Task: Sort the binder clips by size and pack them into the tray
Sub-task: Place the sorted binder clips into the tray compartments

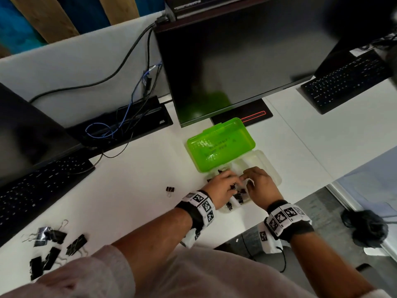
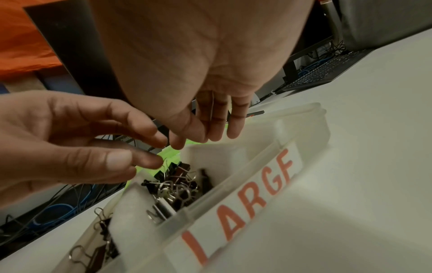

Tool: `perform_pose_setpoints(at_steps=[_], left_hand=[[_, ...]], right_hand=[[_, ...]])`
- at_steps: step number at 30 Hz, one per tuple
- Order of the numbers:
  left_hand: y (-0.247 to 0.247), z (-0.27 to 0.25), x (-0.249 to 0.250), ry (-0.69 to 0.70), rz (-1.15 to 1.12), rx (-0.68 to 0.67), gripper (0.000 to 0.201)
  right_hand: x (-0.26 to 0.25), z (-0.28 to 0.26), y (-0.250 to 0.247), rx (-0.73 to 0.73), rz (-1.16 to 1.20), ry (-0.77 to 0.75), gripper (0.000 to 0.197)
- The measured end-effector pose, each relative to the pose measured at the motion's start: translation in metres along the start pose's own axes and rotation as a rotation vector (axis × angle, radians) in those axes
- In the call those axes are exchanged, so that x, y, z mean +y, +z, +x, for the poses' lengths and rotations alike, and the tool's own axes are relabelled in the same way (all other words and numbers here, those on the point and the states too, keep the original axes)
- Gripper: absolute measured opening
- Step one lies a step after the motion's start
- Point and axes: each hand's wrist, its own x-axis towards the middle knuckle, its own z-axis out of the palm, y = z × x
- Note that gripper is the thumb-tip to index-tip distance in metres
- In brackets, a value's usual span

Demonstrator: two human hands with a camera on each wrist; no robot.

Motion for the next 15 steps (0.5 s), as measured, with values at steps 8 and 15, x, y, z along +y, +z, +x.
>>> perform_pose_setpoints(at_steps=[8,15], left_hand=[[-0.044,-0.052,-0.078,-0.464,0.378,0.324,0.035],[-0.047,-0.083,-0.114,-0.56,0.189,0.289,0.015]], right_hand=[[-0.007,0.004,0.005,-0.007,0.011,-0.01,0.035],[-0.007,0.007,0.015,0.057,0.06,-0.025,0.037]])
